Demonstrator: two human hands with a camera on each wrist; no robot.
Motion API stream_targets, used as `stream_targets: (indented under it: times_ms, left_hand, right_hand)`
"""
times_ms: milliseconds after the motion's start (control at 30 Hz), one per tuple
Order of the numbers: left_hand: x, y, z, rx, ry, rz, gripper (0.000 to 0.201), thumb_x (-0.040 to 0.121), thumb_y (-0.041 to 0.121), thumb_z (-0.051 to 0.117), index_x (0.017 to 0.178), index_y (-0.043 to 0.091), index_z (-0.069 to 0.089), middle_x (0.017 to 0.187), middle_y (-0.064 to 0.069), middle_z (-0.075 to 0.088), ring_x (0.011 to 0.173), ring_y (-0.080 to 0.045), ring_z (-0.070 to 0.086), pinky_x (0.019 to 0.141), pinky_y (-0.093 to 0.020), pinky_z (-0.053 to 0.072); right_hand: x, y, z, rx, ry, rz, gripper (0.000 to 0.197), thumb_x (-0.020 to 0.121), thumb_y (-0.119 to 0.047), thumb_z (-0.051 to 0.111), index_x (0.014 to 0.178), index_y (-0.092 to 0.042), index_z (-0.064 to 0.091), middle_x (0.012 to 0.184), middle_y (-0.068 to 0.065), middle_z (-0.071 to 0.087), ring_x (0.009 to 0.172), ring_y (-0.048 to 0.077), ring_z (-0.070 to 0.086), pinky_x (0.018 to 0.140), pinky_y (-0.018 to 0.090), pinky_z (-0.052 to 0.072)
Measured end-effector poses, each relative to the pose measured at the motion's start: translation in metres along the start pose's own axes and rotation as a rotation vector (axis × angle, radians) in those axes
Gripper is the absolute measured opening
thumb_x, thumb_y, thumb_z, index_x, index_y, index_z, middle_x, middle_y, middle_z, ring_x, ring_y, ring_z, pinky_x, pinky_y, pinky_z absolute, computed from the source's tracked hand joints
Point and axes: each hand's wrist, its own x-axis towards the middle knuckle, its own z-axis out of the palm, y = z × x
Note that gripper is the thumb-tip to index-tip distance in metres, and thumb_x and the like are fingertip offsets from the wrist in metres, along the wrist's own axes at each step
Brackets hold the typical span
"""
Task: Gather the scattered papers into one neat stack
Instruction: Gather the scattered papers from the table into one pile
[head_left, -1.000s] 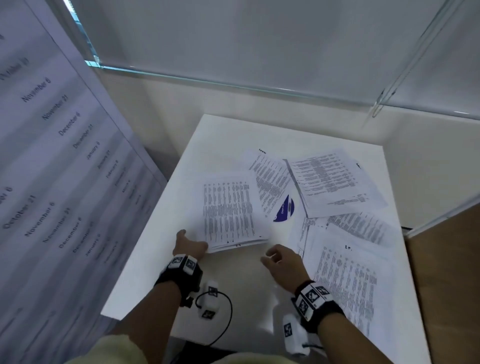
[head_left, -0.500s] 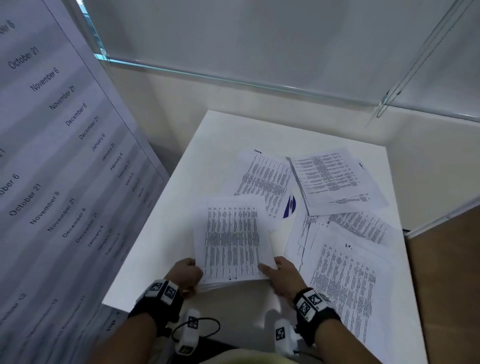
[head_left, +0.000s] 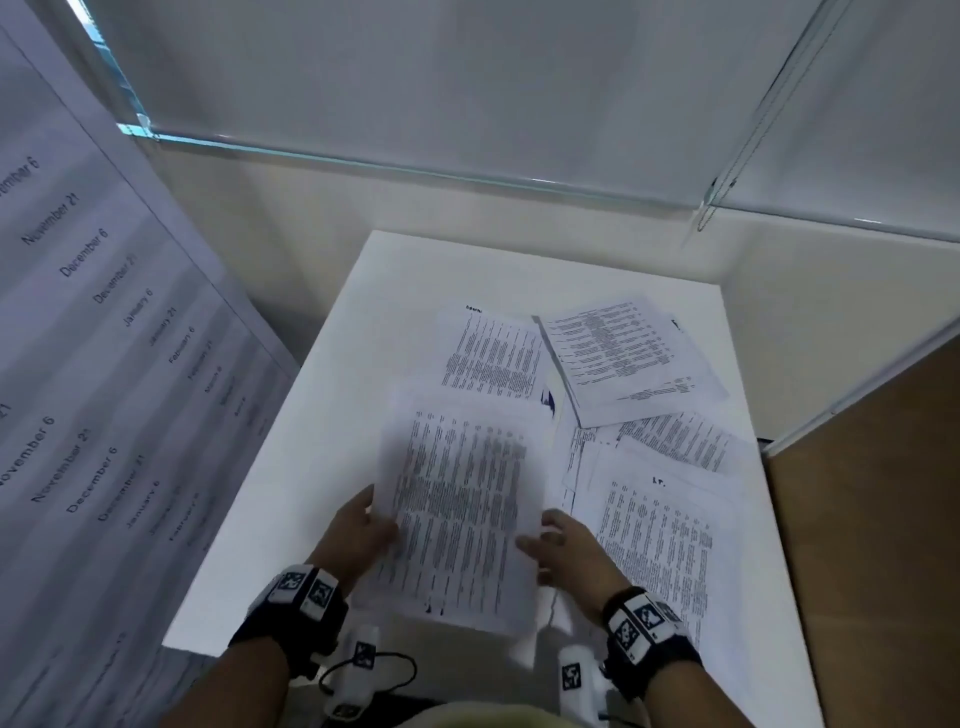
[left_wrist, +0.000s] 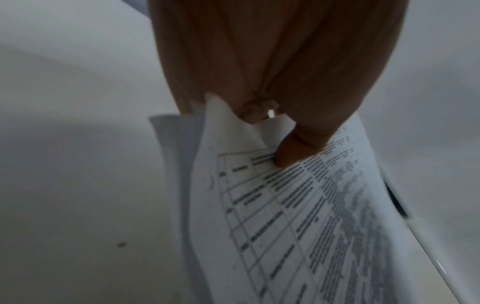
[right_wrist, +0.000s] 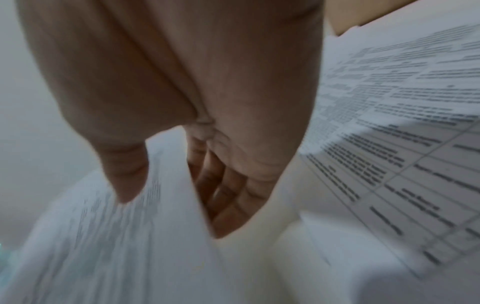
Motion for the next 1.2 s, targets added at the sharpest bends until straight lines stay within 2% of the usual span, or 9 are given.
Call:
stream_targets:
  times_ms: [133,267,367,467,533,600,833,1067,1200]
  left_hand:
    - [0.002,0.014,0.036,0.048,-0.315,-0.018,0.041,0.079,0.016,0.062,0.119,0.026,0.063,0.113,-0.012,0.075,0.105,-0.032,0.072,0.088,-0.054,0.058]
    - [0.015,0.022,0.082,0.254,-0.462,-0.117,0.035,0.087,0.005,0.057,0.122,0.012,0.055,0.107,-0.023,0.068,0.084,-0.028,0.065,0.074,-0.041,0.057]
    - [0.026,0.024,0.103,0.37,-0.436,-0.116,0.026,0.091,0.011,0.058,0.116,0.016,0.057,0.096,-0.013,0.067,0.073,-0.02,0.061,0.064,-0.029,0.051]
    - [0.029,0.024,0.121,0.436,-0.413,-0.116,0.024,0.087,0.019,0.06,0.11,0.022,0.06,0.093,-0.007,0.067,0.071,-0.019,0.062,0.067,-0.029,0.053]
    - [0.027,0.023,0.132,0.483,-0.422,-0.126,0.036,0.082,0.028,0.06,0.118,0.023,0.06,0.104,-0.007,0.069,0.081,-0.022,0.067,0.074,-0.03,0.056]
    - [0.025,0.02,0.142,0.518,-0.44,-0.122,0.058,0.071,0.038,0.058,0.128,0.024,0.057,0.115,-0.007,0.069,0.098,-0.027,0.07,0.085,-0.035,0.058]
    - [0.017,0.016,0.161,0.69,-0.372,-0.031,0.065,0.088,0.037,0.06,0.148,0.024,0.037,0.136,-0.012,0.06,0.123,-0.028,0.058,0.101,-0.03,0.045]
    - [0.023,0.001,0.1,0.833,-0.218,-0.155,0.062,0.082,0.048,0.066,0.129,0.012,0.046,0.114,-0.01,0.06,0.094,-0.026,0.062,0.078,-0.032,0.055]
    - [0.024,0.001,0.068,1.066,-0.212,-0.151,0.059,0.082,0.057,0.059,0.12,0.012,0.055,0.121,-0.011,0.062,0.107,-0.028,0.062,0.085,-0.031,0.051]
  right_hand:
    - [-0.011,0.0,-0.036,0.054,0.24,-0.089,0.016,0.095,-0.018,0.065,0.11,-0.021,0.065,0.109,0.006,0.074,0.1,0.021,0.068,0.089,0.037,0.052]
    - [-0.022,0.025,-0.1,-0.048,0.514,0.002,0.045,0.092,-0.022,0.064,0.135,-0.016,0.054,0.141,0.005,0.057,0.125,0.025,0.056,0.107,0.045,0.045]
    - [-0.037,0.045,-0.139,-0.18,0.629,0.141,0.035,0.076,-0.032,0.065,0.094,-0.005,0.051,0.099,0.017,0.06,0.092,0.026,0.057,0.09,0.037,0.046]
    - [-0.048,0.061,-0.161,-0.467,0.723,0.371,0.042,0.082,-0.042,0.068,0.089,-0.001,0.06,0.087,0.014,0.064,0.083,0.028,0.064,0.072,0.032,0.05]
    - [-0.049,0.069,-0.166,-0.622,0.701,0.441,0.061,0.077,-0.061,0.064,0.088,-0.002,0.067,0.086,0.012,0.067,0.079,0.027,0.067,0.06,0.027,0.047]
    - [-0.045,0.075,-0.164,-0.641,0.704,0.473,0.087,0.071,-0.072,0.064,0.121,-0.001,0.058,0.12,0.019,0.061,0.103,0.034,0.063,0.067,0.029,0.045]
    - [-0.032,0.058,-0.111,-0.494,0.619,0.317,0.095,0.072,-0.05,0.08,0.146,-0.008,0.039,0.142,0.018,0.044,0.128,0.036,0.05,0.103,0.04,0.047]
    - [-0.017,0.052,-0.055,-0.521,0.389,0.08,0.059,0.073,-0.055,0.079,0.107,-0.016,0.051,0.082,-0.002,0.059,0.071,0.013,0.054,0.061,0.024,0.041]
    - [-0.006,0.042,-0.053,-0.467,0.41,0.073,0.041,0.079,-0.053,0.074,0.084,-0.017,0.055,0.069,-0.002,0.059,0.06,0.012,0.053,0.062,0.027,0.049]
